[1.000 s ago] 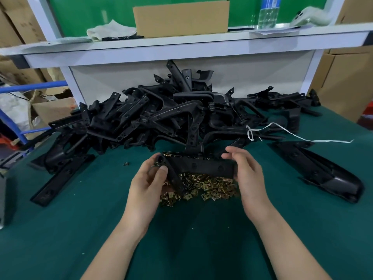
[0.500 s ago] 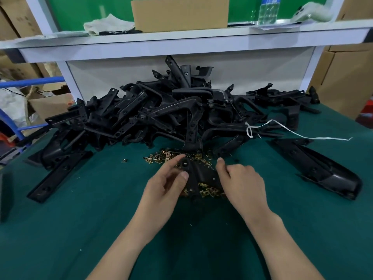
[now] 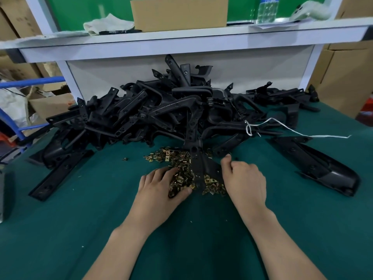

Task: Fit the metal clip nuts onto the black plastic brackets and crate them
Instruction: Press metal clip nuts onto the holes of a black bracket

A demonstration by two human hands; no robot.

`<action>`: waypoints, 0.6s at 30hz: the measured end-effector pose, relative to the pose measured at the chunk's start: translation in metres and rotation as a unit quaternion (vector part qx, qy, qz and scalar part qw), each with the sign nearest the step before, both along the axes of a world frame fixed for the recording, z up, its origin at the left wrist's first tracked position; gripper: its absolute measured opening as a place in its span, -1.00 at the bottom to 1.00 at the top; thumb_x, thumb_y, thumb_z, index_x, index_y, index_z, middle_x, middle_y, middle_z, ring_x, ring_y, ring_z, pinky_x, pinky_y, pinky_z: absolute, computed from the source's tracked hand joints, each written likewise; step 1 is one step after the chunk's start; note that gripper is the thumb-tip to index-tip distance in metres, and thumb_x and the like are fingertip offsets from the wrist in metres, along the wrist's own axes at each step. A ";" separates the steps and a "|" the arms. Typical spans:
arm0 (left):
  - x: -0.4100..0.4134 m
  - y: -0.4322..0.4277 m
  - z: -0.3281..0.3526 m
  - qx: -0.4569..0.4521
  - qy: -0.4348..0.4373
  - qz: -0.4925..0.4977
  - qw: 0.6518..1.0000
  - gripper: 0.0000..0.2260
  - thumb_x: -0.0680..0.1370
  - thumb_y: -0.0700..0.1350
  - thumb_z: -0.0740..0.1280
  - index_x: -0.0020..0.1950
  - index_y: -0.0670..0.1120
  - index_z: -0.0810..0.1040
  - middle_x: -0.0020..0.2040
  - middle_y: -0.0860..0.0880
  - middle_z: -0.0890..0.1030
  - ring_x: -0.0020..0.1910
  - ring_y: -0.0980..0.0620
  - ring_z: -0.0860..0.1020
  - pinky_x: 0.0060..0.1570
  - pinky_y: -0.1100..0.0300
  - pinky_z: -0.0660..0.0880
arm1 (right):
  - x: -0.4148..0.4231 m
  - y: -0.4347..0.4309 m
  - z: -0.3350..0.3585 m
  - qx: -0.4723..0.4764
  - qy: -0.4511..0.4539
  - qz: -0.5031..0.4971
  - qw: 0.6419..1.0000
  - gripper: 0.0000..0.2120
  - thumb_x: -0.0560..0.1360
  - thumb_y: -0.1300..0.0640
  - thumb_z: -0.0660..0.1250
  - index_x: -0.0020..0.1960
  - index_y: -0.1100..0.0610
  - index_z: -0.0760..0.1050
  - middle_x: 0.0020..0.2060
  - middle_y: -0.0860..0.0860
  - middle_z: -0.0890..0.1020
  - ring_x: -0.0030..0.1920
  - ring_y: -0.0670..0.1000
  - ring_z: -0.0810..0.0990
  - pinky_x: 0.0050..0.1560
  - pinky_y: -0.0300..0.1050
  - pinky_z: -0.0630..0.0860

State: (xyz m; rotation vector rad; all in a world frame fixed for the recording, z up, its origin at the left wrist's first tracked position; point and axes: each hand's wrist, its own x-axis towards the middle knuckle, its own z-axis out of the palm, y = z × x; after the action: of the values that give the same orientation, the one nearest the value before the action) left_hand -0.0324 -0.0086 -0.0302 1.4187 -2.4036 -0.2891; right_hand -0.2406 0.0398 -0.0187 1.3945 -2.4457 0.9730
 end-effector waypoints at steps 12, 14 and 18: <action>-0.005 -0.014 -0.004 -0.055 0.051 0.005 0.997 -0.64 0.61 0.18 0.27 0.28 0.01 0.56 0.13 0.01 0.52 0.14 -0.04 0.40 0.16 0.06 0.45 | 0.002 0.001 -0.001 0.025 0.028 0.006 0.999 -0.44 0.65 -0.05 0.09 -0.51 0.09 0.29 -0.59 0.01 0.36 -0.55 0.08 0.28 -0.41 -0.07 0.17; -0.006 -0.014 -0.003 -0.059 0.060 0.004 0.996 -0.68 0.62 0.15 0.27 0.24 -0.02 0.57 0.08 0.03 0.53 0.11 -0.01 0.41 0.07 0.10 0.48 | 0.002 0.000 -0.001 0.021 0.021 0.005 1.000 -0.43 0.65 -0.05 0.09 -0.52 0.07 0.26 -0.59 0.01 0.37 -0.56 0.06 0.27 -0.42 -0.07 0.16; -0.008 -0.011 0.001 -0.084 0.066 0.011 0.994 -0.75 0.65 0.08 0.26 0.13 -0.07 0.58 -0.06 0.06 0.56 0.01 0.00 0.46 -0.17 0.12 0.44 | 0.001 0.000 -0.002 0.004 0.005 0.004 1.000 -0.42 0.64 -0.05 0.10 -0.54 0.07 0.25 -0.61 0.00 0.36 -0.58 0.01 0.27 -0.48 -0.12 0.09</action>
State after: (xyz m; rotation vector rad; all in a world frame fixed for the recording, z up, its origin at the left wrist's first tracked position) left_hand -0.0399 -0.0201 -0.0289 1.3073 -2.2484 -0.1638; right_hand -0.2398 0.0397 -0.0203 1.4104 -2.4407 0.9565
